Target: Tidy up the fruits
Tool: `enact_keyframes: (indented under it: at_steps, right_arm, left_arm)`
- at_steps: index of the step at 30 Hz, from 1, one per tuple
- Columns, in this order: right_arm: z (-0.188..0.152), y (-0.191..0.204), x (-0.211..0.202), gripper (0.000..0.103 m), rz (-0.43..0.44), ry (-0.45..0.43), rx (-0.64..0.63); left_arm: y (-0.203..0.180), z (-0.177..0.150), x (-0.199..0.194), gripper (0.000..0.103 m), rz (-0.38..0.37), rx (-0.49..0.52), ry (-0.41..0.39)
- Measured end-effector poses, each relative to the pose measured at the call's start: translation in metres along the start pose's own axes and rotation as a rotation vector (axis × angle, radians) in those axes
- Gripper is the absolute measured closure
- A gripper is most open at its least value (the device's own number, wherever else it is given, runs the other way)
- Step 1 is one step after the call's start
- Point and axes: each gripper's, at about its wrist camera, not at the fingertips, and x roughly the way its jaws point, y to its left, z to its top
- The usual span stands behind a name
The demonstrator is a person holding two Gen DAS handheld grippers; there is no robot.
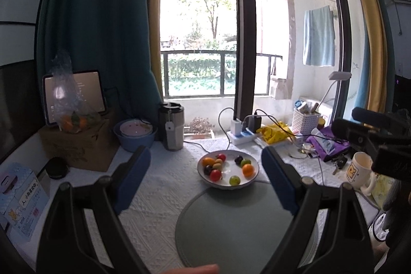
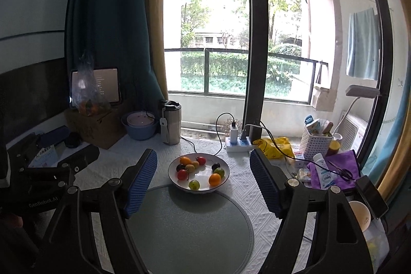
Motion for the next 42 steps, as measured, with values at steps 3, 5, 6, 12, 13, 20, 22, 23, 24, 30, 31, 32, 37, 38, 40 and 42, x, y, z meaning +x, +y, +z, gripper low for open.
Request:
enact_keyframes:
  at_steps: [3,5,6,12,13,20,22,23,24,30,31,32,37,38,40,42]
  right_arm:
    - [-0.0006,-0.0009,0.0011,0.025,-0.001,0.0,0.003]
    - [-0.0008,-0.0004,0.0022,0.025,-0.003,0.002,-0.002]
    - [-0.001,0.0001,0.0028,0.025,-0.003,0.004,-0.003]
    - [-0.0018,0.0021,0.0044,0.025,-0.002,0.01,-0.008]
    - [-0.0015,0.0021,0.004,0.025,-0.003,0.008,-0.009]
    - [-0.0018,0.0029,0.0043,0.025,-0.006,0.004,-0.011]
    - [-0.0016,0.0027,0.0042,0.025,-0.006,0.003,-0.011]
    - [-0.0019,0.0025,0.0048,0.025,-0.007,0.004,-0.011]
    - [-0.0018,0.0024,0.0045,0.025,-0.006,0.004,-0.011]
    - [-0.0025,0.0026,0.004,0.025,-0.006,0.006,-0.01]
    - [-0.0026,0.0025,0.0042,0.025,-0.006,0.007,-0.011]
    - [-0.0026,0.0023,0.0043,0.025,-0.006,0.007,-0.01]
    - [-0.0027,0.0016,0.0049,0.025,-0.006,0.009,-0.01]
    - [-0.0027,0.0015,0.0049,0.025,-0.007,0.01,-0.01]
    - [-0.0033,0.0009,0.0052,0.025,-0.007,0.011,-0.01]
    - [-0.0034,0.0008,0.0053,0.025,-0.006,0.011,-0.01]
  left_arm:
    - [-0.0001,0.0004,0.0,0.014,-0.002,-0.001,0.002]
    - [-0.0002,0.0003,0.0004,0.014,-0.003,-0.001,0.004]
    - [-0.0002,0.0003,0.0009,0.014,-0.005,-0.002,0.006]
    - [-0.0005,0.0,0.0017,0.014,-0.011,-0.005,0.008]
    - [-0.0005,-0.0001,0.0016,0.014,-0.016,-0.004,0.009]
    - [-0.001,-0.0003,0.0003,0.014,-0.024,-0.004,0.006]
    - [-0.0007,-0.0004,0.0001,0.014,-0.027,-0.004,0.005]
    - [-0.0005,-0.0004,-0.0001,0.014,-0.027,-0.004,0.004]
    - [-0.0007,-0.0004,-0.0001,0.014,-0.027,-0.003,0.003]
    - [-0.0006,-0.0009,0.0002,0.014,-0.027,-0.003,0.006]
    - [-0.0009,-0.001,0.0002,0.014,-0.028,-0.002,0.006]
    - [-0.0008,-0.0012,0.0002,0.014,-0.028,-0.002,0.006]
    - [-0.0011,-0.0013,0.0004,0.014,-0.027,-0.001,0.007]
    - [-0.0011,-0.0014,0.0003,0.014,-0.028,-0.001,0.007]
    - [-0.0012,-0.0017,0.0008,0.014,-0.026,-0.002,0.008]
    - [-0.0012,-0.0021,0.0009,0.014,-0.026,-0.003,0.008]
